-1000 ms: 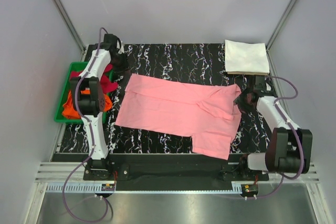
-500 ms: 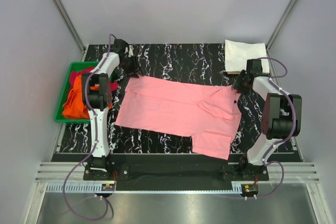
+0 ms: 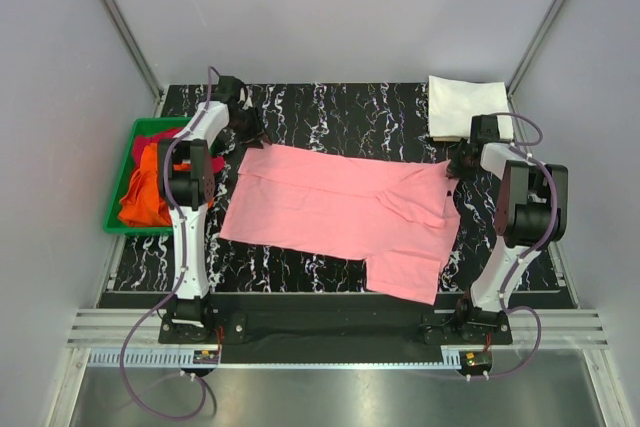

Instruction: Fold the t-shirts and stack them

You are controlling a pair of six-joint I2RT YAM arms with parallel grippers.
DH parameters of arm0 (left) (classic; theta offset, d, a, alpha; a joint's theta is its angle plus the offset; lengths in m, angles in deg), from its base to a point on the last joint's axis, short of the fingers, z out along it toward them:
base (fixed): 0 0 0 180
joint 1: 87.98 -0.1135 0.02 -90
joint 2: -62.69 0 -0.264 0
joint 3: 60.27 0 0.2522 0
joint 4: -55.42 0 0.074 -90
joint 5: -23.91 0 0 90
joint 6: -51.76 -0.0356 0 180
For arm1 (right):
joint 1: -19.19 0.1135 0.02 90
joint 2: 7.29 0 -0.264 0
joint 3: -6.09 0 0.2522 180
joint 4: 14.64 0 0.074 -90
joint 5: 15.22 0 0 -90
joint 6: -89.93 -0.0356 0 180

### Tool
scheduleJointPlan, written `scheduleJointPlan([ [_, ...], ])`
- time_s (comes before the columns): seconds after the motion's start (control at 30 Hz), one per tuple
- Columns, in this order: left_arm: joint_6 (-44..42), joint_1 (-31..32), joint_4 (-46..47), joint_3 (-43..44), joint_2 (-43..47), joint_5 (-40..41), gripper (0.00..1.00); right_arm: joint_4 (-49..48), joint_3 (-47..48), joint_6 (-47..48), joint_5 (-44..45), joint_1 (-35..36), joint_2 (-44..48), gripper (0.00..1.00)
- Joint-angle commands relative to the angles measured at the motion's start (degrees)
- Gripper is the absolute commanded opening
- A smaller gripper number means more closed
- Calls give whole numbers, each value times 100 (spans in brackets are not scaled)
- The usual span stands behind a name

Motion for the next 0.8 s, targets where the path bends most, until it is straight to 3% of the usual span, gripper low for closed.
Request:
scheduleJointPlan([
  [0.0,66,-23,121,-168,167,604,41,-25,235,-142,115,-101,-76,3],
  [0.2,329,12,200,-282,281,937,41,345,700,-503,678,-181,-375,0],
  [0.4,312,38,358,-80,719,456,42,624,1175,-574,257,-181,-244,1],
  [0.5,251,152,428,-176,1281,428,50,993,1114,-915,-94,-172,212,17],
  [0.53,259,196,438,-350,1458,445,52,1117,1062,-1021,-77,-181,344,26],
  [0.63,303,424,604,-920,2178,463,53,1452,676,-1373,-155,-181,915,38],
  [0.77,321,863,921,-1459,2909,184,56,1549,-219,-1619,-358,-172,1714,40],
])
